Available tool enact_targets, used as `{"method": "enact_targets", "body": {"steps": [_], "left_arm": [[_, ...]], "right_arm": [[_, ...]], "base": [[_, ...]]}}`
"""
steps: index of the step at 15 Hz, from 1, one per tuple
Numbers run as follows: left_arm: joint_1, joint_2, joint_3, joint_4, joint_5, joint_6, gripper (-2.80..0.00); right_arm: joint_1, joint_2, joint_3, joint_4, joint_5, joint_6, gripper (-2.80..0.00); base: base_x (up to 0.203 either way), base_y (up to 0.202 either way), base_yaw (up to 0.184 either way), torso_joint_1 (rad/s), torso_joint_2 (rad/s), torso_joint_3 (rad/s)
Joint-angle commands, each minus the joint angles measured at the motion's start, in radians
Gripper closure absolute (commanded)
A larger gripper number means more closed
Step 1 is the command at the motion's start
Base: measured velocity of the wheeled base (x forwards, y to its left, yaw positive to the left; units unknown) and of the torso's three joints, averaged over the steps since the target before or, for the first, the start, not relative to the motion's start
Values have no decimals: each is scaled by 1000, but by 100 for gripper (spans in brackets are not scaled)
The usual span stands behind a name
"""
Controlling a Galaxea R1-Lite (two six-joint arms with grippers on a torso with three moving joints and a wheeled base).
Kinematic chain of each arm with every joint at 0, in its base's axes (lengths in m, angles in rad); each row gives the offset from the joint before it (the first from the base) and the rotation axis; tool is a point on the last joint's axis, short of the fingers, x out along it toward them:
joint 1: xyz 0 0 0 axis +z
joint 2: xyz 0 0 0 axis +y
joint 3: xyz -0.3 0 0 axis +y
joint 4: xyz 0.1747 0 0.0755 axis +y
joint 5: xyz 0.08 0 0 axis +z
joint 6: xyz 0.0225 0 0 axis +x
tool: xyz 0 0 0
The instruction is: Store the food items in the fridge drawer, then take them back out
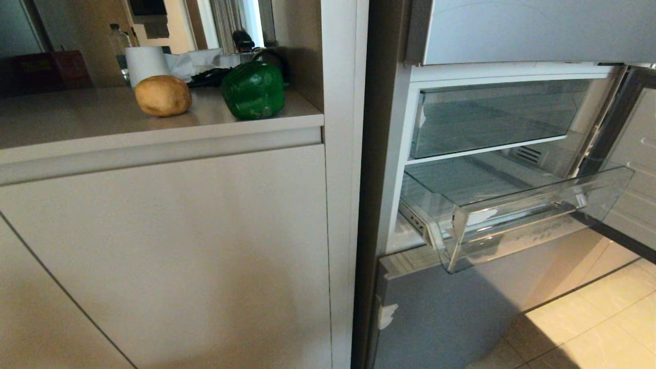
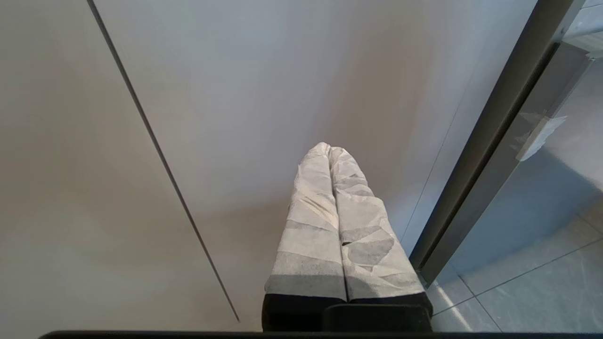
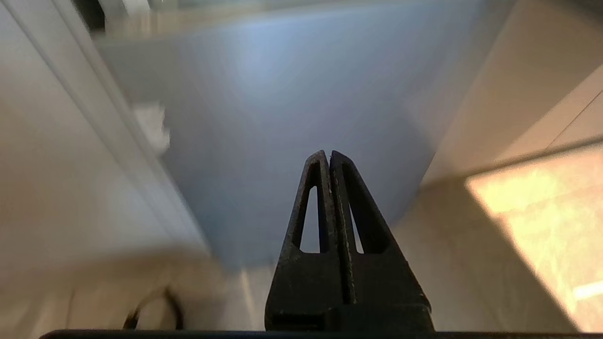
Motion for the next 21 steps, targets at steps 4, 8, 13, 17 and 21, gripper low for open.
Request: {"method": "enact_targets", "body": {"steps": [4,8,13,17,21], "left_arm": [[-1,0,0,1,0,0,0],[0,0,0,1,0,-1,0],[-1,0,0,1,0,-1,0],[0,0,0,1,0,-1,0],[-1,0,0,1,0,-1,0]], "right_arm": [[-20,-184,25,-15,-7,0,0],[-20,-184,24,-15,-6,-13,0],[-20,-184,25,-15,-6,-21,0],[-20,-184,25,-15,-6,-17,0],[-20,-184,25,-15,-6,-9,0]], "base": [[0,0,0,0,0,0],[0,0,0,0,0,0],[0,0,0,130,-305,-182],[0,0,0,235,-559,-317],[0,0,0,252,-583,-332]]}}
